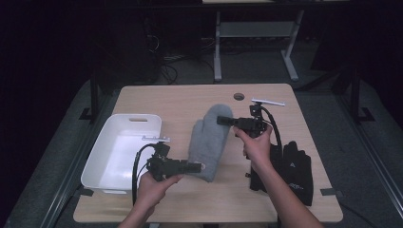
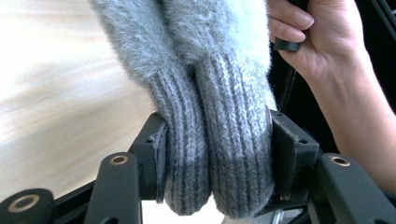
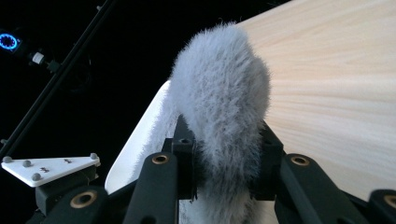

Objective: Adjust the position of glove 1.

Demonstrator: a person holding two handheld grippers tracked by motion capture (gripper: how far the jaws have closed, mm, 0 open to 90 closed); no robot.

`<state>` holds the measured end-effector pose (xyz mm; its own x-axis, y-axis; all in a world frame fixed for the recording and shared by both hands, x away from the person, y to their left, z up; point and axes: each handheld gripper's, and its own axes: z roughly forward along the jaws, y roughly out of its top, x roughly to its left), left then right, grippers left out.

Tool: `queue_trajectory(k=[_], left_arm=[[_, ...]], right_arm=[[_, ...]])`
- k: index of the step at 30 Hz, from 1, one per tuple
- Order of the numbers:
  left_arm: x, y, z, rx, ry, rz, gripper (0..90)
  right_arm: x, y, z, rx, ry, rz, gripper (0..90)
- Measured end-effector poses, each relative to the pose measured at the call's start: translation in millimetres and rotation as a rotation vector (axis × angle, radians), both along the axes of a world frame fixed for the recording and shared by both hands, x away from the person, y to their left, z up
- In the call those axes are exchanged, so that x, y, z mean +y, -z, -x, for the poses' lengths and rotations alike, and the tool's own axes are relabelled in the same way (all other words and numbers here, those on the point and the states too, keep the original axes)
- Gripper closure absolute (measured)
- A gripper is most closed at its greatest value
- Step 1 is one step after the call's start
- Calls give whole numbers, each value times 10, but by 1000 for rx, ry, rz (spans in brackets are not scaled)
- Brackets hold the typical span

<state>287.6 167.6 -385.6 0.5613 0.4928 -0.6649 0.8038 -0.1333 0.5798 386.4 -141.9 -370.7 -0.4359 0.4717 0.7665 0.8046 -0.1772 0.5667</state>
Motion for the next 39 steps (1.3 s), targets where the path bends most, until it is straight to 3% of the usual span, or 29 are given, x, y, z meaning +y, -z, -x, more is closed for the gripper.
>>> queue_trajectory(k=[21, 39], left_arm=[[517, -357, 31, -62, -73, 30, 450], [957, -526, 40, -70, -140, 21, 442]], right_arm=[[567, -544, -155, -61, -89, 48, 677], [1096, -784, -307, -93, -154, 63, 672]])
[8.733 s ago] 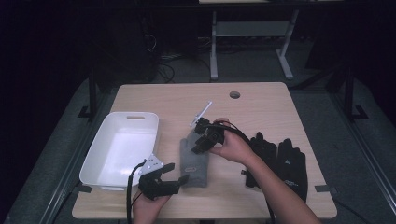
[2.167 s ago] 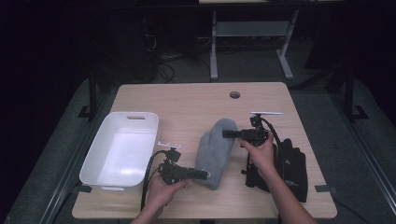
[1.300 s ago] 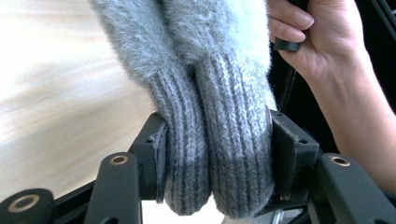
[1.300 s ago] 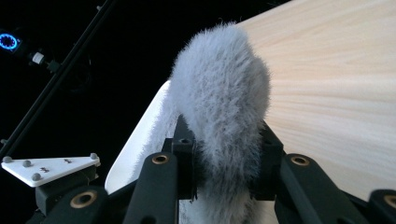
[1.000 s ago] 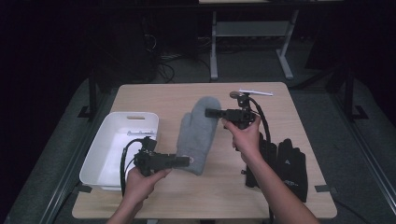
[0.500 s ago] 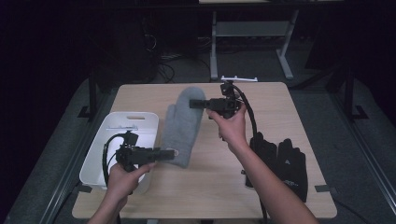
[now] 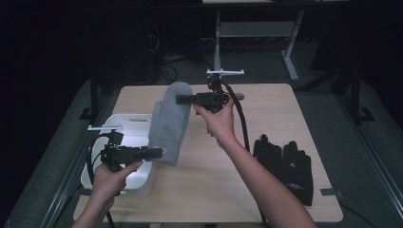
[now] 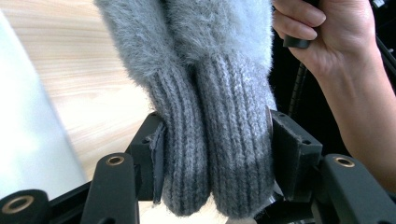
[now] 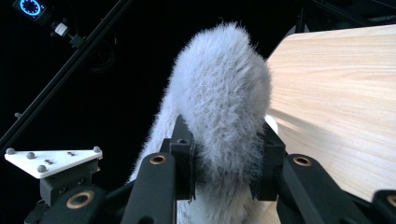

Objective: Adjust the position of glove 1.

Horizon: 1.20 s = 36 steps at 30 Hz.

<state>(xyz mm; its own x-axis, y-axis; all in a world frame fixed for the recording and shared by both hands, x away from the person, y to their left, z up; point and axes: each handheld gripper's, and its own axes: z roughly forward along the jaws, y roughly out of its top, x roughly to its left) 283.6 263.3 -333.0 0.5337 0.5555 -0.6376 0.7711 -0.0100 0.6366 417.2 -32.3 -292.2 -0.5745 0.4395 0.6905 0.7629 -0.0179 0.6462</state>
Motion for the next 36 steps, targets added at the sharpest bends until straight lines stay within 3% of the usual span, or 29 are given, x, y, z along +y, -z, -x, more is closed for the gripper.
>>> queue_trajectory(k=[14, 22, 36], left_arm=[[416, -20, 76, -2, -65, -3, 443], [622, -22, 133, 2, -96, -23, 443], [897, 108, 164, 37, -135, -40, 440]], right_arm=[[480, -39, -89, 5, -58, 0, 666], [729, 27, -115, 24, -82, -12, 663], [1030, 170, -148, 46, -114, 6, 662]])
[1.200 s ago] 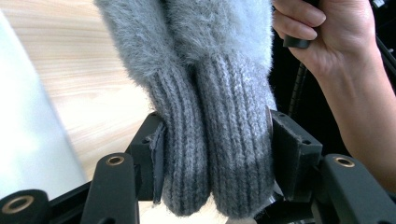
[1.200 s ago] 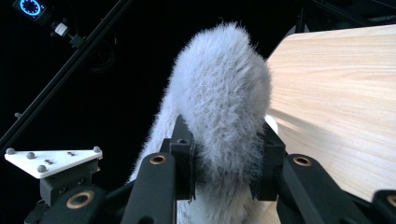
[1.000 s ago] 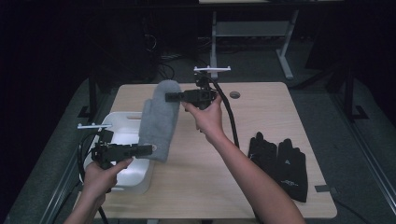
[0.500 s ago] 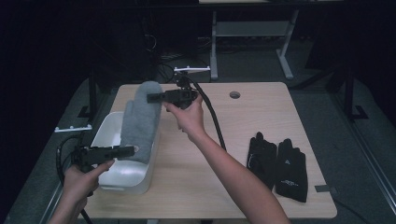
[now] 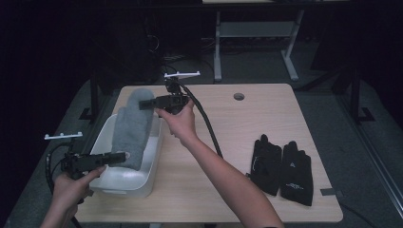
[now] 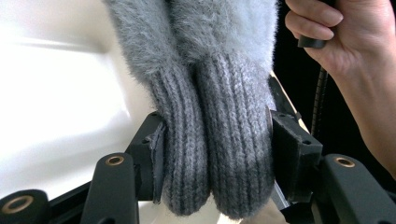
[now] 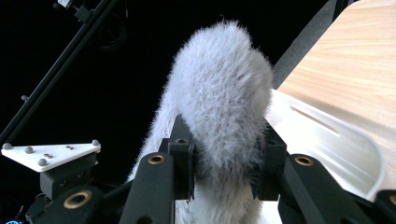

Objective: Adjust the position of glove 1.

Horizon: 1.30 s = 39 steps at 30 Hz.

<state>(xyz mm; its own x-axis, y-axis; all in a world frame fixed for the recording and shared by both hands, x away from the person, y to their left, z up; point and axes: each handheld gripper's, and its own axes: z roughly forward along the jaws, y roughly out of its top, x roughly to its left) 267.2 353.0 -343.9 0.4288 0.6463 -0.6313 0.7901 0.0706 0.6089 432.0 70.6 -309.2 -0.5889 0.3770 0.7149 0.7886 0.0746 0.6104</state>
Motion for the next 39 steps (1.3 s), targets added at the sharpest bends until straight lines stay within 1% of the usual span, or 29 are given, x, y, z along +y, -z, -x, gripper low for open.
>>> queue_trajectory(k=[5, 9, 13, 17, 19, 20, 22, 24, 27, 30, 32, 38, 39], left_arm=[[75, 54, 19, 18, -3, -9, 440], [118, 127, 27, 33, -9, -7, 440], [157, 196, 38, 47, -15, -4, 440], [190, 255, 57, 59, -18, -13, 439], [211, 294, 68, 75, -26, -12, 438], [211, 294, 68, 75, -26, -12, 437], [226, 345, 75, 88, -22, -16, 434], [225, 358, 79, 89, -25, -15, 433], [232, 398, 84, 100, -23, -31, 432], [235, 413, 86, 106, -22, -34, 432], [242, 430, 90, 110, -24, -44, 431], [240, 461, 89, 121, -20, -58, 429], [237, 473, 89, 124, -17, -68, 428]], right_arm=[[80, 59, 2, 10, -8, 8, 662], [139, 118, 0, 14, -17, 21, 662], [196, 197, -2, 29, -22, 29, 663], [246, 282, -4, 38, -26, 34, 663], [277, 335, 5, 44, -30, 42, 663], [277, 335, 5, 44, -30, 42, 663], [304, 397, 11, 50, -32, 48, 663], [311, 415, 11, 52, -32, 50, 663], [330, 479, 15, 59, -37, 60, 664], [338, 510, 16, 60, -39, 63, 665], [347, 555, 16, 64, -39, 68, 666], [360, 611, 26, 71, -42, 78, 668], [361, 619, 27, 71, -43, 80, 668]])
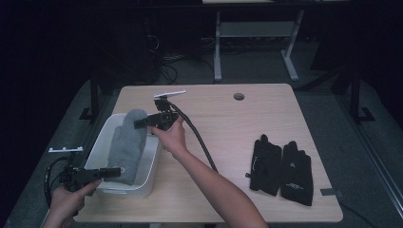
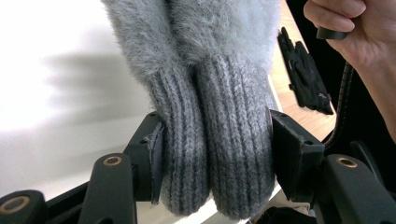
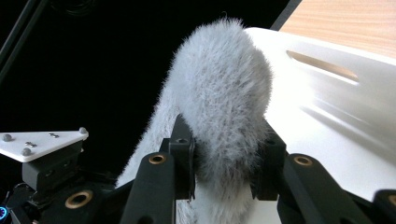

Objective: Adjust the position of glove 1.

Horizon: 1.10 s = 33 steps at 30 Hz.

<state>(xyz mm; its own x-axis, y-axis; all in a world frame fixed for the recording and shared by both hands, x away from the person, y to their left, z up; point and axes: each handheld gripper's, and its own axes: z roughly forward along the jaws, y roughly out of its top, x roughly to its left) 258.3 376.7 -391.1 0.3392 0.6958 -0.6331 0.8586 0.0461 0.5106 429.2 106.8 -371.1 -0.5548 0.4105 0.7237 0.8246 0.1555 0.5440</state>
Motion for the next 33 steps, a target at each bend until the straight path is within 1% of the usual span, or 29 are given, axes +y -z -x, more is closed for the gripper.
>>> queue_trajectory(k=[3, 6, 11, 13, 15, 17, 20, 21, 22, 23, 25, 26, 27, 28, 29, 31, 33], left_arm=[[-1, 11, 3, 4, 3, -4, 428], [0, 31, 12, 14, 6, -17, 427], [4, 46, 31, 17, 5, -23, 424], [14, 49, 36, 19, 11, -34, 423], [16, 57, 41, 16, 10, -39, 406], [19, 58, 49, 12, 2, -45, 377], [6, 52, 58, 0, -18, -67, 334], [6, 52, 58, 0, -18, -67, 320], [2, 52, 66, 1, -30, -83, 311], [5, 53, 71, -6, -29, -87, 309], [5, 53, 75, -12, -30, -87, 308], [-1, 44, 75, -19, -25, -68, 316], [-1, 44, 75, -19, -25, -68, 315], [-18, 30, 69, -19, -27, -68, 314], [-22, 25, 63, -24, -25, -68, 315], [-36, 6, 62, -33, -28, -79, 315], [-41, 0, 60, -37, -29, -74, 315]], right_arm=[[1, 14, 3, -2, -3, 5, 668], [15, 50, 11, 0, -5, 11, 668], [28, 99, 14, 1, -13, 18, 669], [35, 116, 19, 5, -16, 20, 669], [49, 139, 25, 9, -21, 29, 669], [53, 145, 29, 7, -19, 31, 670], [71, 170, 36, 1, -23, 42, 679], [71, 170, 36, 1, -23, 42, 679], [83, 191, 36, 1, -31, 48, 683], [92, 203, 39, 1, -37, 53, 685], [101, 213, 43, 1, -42, 60, 686], [121, 242, 44, -6, -51, 75, 692], [121, 242, 44, -6, -51, 75, 692], [163, 275, 59, -2, -73, 99, 695], [187, 289, 69, -10, -78, 120, 694], [203, 310, 70, -5, -85, 116, 690], [206, 314, 66, -5, -86, 115, 683]])
